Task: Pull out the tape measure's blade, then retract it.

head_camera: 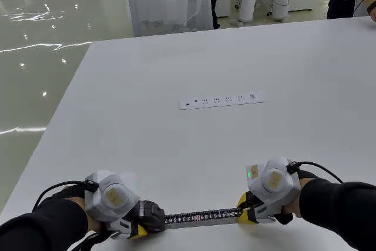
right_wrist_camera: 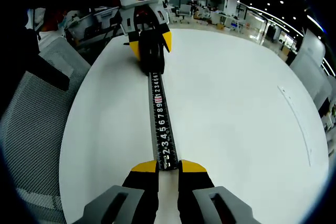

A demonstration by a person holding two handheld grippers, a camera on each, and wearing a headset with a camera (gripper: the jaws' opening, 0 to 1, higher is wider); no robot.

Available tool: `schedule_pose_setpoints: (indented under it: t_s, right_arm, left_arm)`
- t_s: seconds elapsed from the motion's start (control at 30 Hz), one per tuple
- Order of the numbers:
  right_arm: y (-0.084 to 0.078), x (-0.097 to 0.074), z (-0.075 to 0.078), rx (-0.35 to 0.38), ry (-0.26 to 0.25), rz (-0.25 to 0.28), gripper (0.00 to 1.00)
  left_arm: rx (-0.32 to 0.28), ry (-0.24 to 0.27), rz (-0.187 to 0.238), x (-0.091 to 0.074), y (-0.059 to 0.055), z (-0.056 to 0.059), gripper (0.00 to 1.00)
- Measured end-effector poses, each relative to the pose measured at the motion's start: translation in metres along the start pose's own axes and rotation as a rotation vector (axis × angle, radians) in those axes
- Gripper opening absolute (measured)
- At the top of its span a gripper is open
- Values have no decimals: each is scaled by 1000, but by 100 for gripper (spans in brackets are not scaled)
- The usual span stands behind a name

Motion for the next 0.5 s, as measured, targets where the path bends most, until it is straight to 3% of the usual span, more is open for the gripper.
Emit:
schedule_pose_setpoints:
  t_s: [0.5]
  right_arm:
    - [-7,-4,2,8,-4,-8,9]
  left_arm:
    - [0,1,0,0,0,0,33]
Point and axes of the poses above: the centre of the closed fingertips' face, and the gripper's own axes: x roughly forward along the fingers, z roughly to its right, y roughly out of its top, the point moved 6 cm from there along -x, roughly backward along the fingers, and after that the axes turned 11 degrees about -y, right-handed, at the moved point
